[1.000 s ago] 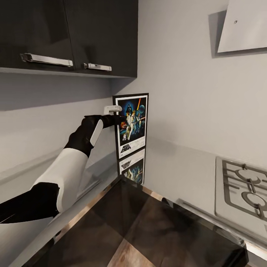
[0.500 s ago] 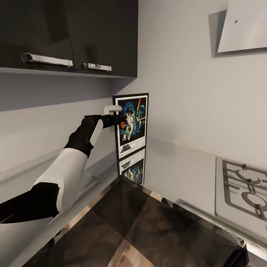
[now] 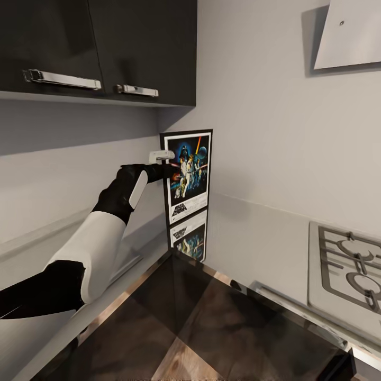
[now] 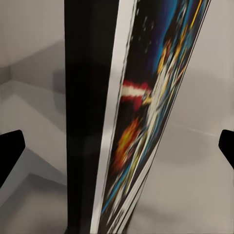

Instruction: Pick up the poster from the kitchen countertop and hang it on one of the wall nails in the kitchen.

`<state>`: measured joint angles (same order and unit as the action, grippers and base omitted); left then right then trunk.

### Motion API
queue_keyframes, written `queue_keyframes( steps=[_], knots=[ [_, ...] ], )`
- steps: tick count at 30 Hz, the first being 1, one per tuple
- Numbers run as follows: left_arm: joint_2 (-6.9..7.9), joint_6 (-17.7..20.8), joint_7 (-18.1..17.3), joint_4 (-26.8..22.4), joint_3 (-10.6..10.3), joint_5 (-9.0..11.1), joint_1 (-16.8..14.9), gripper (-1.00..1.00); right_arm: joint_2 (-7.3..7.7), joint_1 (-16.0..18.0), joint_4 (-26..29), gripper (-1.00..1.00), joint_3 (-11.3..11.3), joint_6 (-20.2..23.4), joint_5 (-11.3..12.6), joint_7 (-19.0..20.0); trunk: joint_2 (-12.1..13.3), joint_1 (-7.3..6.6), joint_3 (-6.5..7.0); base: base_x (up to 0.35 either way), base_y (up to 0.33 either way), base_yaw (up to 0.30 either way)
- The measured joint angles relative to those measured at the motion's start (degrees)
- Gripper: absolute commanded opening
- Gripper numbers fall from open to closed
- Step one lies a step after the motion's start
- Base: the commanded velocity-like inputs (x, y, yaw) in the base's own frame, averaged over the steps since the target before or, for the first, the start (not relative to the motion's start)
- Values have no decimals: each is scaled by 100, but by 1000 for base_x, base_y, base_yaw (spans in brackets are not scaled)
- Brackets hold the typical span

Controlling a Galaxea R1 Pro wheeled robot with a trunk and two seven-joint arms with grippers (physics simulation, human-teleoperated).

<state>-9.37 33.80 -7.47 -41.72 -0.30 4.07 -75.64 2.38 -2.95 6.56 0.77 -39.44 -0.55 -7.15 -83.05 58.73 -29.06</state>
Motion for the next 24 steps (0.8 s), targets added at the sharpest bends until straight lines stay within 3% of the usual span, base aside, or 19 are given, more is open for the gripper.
queue_keyframes(
  steps=[14,24],
  knots=[
    [-12,27,7,22,-9,-7,-17,100,0,0,0,100,0,0,0,0,0,0,-129,0,0,0],
    [-19,41,9,453,-9,-7,-522,100,5,0,1,100,-7,0,0,-3,0,0,-206,0,0,0]
  ],
)
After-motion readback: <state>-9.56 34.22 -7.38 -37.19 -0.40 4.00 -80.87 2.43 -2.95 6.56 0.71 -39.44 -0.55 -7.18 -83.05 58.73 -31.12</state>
